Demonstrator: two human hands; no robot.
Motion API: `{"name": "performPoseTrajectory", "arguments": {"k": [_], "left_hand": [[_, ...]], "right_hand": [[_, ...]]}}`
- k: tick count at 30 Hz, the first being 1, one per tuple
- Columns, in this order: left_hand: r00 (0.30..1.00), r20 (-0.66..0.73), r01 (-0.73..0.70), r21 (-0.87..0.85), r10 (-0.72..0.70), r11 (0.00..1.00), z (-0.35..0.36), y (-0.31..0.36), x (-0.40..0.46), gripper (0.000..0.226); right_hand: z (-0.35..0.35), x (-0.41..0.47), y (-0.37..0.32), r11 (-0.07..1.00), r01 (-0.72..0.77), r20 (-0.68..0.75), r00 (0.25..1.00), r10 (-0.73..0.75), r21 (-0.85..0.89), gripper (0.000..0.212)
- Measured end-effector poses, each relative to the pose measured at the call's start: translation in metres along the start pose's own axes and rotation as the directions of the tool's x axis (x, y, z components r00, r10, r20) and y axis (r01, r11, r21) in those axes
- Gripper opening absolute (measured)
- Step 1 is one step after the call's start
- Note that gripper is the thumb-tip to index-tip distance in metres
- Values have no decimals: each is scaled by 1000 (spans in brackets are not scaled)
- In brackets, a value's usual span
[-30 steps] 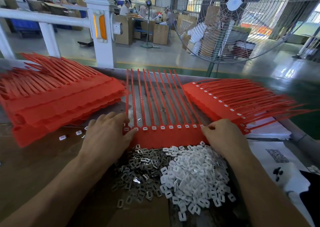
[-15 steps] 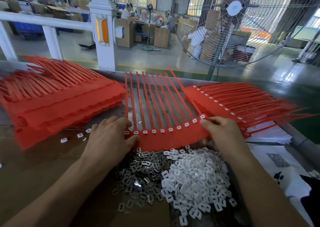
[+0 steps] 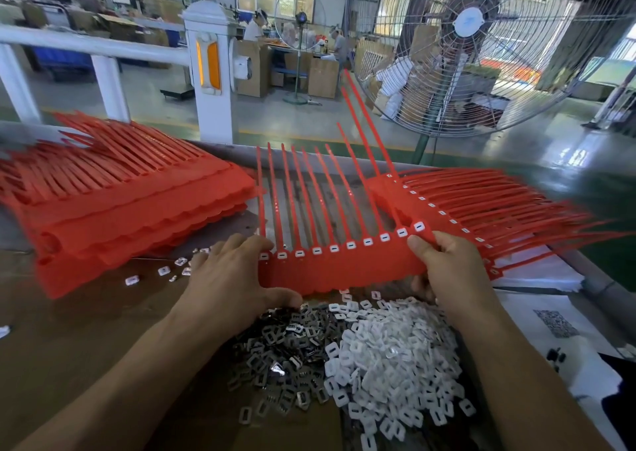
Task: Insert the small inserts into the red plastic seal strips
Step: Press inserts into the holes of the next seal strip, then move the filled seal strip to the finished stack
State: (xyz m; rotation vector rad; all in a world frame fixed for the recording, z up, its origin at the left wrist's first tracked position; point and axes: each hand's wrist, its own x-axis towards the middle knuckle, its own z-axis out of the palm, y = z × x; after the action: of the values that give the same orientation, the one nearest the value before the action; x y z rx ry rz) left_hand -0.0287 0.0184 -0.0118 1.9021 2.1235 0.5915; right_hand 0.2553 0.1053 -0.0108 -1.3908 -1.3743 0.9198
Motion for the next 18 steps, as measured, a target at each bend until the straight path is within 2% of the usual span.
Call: {"name": "performPoseTrajectory", "arguments": {"k": [3,6,10,14,18], "left_hand": [[999,-41,-11,-31,10,999,2,2,-1,101],[995,-98,-15,-39,11,999,6,3,1,82],[993,-120,-25,-39,20,999,10,4,1,70],[992,-125,-34,-22,31,999,12,3,1,60],[987,-154,-42,-40,35,998,10,3,1,56]], "right_hand": [[-1,2,-2,993,-14,-68,997,23,120,15],[-3,3,-3,994,85,-159,985,-73,69,14],[-6,2,-6,982,153,-261,958,-121,108,22],[-6,5,-6,958,103,-349,937,-3,268,19],[-8,6,-11,853,27,-343,922,181,522,21]]}}
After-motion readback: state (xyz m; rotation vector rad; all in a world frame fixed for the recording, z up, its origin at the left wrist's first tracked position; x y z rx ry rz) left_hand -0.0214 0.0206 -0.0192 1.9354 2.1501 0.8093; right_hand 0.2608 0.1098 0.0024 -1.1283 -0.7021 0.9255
